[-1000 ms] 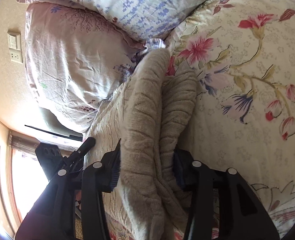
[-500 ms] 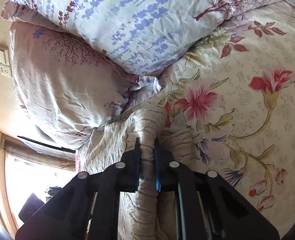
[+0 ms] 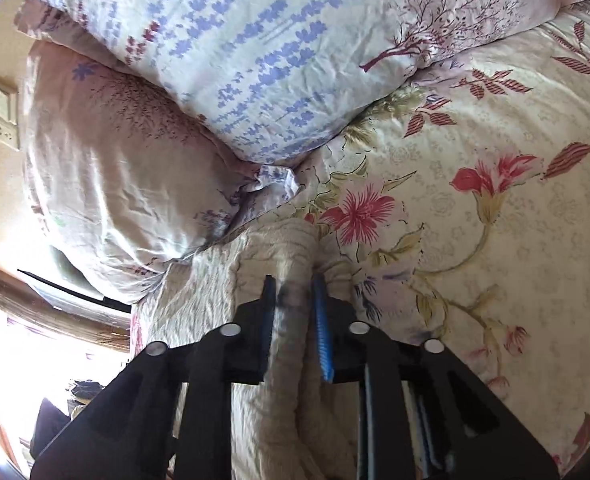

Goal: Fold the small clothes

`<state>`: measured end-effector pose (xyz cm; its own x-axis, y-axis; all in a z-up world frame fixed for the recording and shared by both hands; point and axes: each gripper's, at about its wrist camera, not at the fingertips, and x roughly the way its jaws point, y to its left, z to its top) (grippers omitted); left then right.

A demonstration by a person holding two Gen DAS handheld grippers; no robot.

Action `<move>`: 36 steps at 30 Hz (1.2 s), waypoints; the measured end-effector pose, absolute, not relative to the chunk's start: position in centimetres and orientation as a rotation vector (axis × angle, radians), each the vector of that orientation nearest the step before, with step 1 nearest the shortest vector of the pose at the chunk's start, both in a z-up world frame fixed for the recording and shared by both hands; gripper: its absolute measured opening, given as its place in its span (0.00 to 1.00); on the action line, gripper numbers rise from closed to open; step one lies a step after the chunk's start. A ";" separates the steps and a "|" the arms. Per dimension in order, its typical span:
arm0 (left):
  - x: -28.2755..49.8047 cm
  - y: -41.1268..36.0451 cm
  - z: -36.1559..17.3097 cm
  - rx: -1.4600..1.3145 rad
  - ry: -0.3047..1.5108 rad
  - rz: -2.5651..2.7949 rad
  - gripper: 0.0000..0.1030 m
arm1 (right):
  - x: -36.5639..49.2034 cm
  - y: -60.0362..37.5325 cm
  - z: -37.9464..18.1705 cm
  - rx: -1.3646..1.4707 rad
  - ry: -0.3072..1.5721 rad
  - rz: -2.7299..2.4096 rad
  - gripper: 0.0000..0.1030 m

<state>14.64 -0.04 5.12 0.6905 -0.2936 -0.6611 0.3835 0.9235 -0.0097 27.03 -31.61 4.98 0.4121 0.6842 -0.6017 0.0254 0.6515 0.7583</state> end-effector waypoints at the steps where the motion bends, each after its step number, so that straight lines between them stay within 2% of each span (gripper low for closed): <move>1: 13.8 0.7 5.3 0.141 0.693 -0.364 0.85 | 26.0 -32.1 5.7 0.765 1.063 0.482 0.47; 7: 9.7 4.8 4.6 0.177 0.677 -0.287 0.85 | 20.3 -32.9 6.4 0.704 1.036 0.558 0.47; 10: 8.3 5.7 3.4 0.246 0.698 -0.237 0.85 | 18.9 -31.9 6.5 0.650 1.035 0.575 0.42; 15: 8.3 6.5 1.9 0.262 0.750 -0.185 0.85 | 18.2 -29.7 6.0 0.569 1.061 0.556 0.38; 17: 9.0 6.8 1.7 0.251 0.769 -0.158 0.85 | 17.9 -29.3 5.6 0.529 1.069 0.525 0.19; 20: 10.2 7.7 1.4 0.218 0.809 -0.082 0.84 | 17.2 -29.6 5.3 0.518 1.074 0.470 0.12; 25: 11.2 9.0 0.2 0.129 0.898 -0.048 0.85 | 16.1 -29.2 4.9 0.495 1.079 0.383 0.11; 33: 9.1 7.4 1.8 0.232 0.799 -0.089 0.86 | 14.8 -28.3 6.3 0.460 1.002 0.432 0.13; 34: 9.2 7.6 1.8 0.222 0.803 -0.089 0.86 | 14.8 -28.3 6.4 0.462 0.996 0.441 0.16; 35: 9.3 7.8 1.8 0.211 0.808 -0.090 0.86 | 14.8 -28.3 6.4 0.465 1.000 0.450 0.30; 36: 9.5 7.9 1.7 0.201 0.813 -0.091 0.86 | 14.9 -28.2 6.2 0.459 0.998 0.447 0.29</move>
<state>9.46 7.95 1.70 0.6844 -0.0039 -0.7291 0.1577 0.9771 0.1427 14.89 -28.20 6.19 0.4688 0.5529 -0.6889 -0.1464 0.8178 0.5566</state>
